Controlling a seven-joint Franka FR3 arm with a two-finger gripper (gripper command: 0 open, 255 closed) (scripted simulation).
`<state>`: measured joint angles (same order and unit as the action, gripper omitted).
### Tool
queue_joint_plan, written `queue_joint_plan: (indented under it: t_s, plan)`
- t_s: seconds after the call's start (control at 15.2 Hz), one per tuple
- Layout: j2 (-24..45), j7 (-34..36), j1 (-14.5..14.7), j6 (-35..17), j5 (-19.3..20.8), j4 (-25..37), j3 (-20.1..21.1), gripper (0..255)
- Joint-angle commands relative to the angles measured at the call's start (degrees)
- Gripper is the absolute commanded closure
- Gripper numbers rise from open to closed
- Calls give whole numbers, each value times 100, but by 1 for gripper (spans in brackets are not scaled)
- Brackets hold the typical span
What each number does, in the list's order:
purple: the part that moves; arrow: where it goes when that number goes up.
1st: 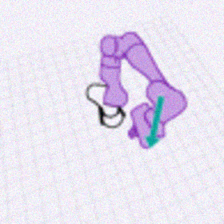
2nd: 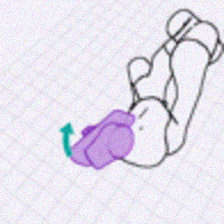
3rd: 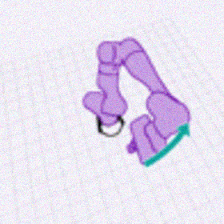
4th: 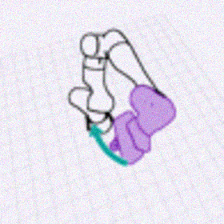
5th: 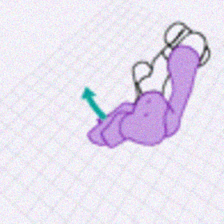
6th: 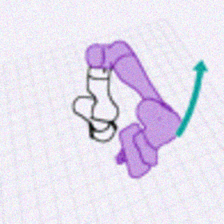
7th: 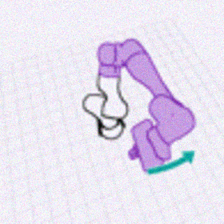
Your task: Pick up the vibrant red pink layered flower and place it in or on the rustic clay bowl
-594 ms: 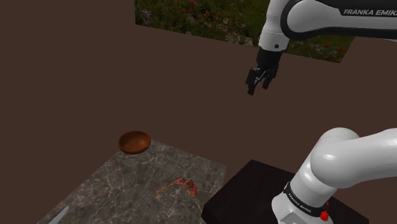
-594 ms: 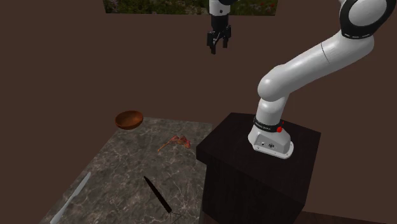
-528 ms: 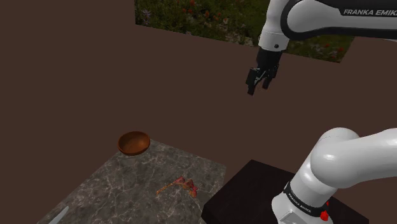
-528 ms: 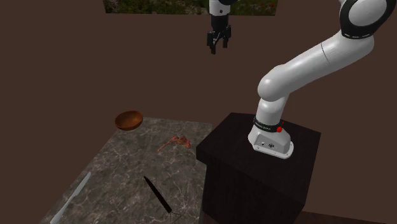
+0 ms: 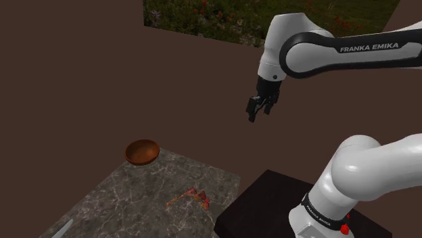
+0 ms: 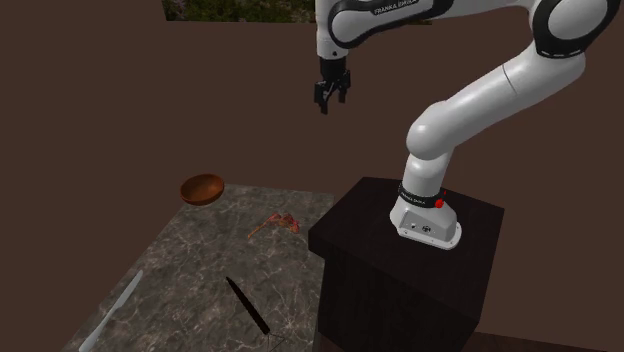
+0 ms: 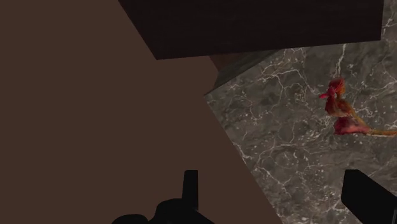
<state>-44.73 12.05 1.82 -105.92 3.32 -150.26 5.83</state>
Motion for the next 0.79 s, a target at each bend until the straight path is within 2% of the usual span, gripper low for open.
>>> queue_joint_plan:
  t_s: [0.0,0.4,0.73]
  plan:
    - [128,106,77,-394,-73,-260,108,0]
    - [834,468,301,-1668,-267,-839,488,0]
    - [1760,834,413,-2835,-320,-1089,860,0]
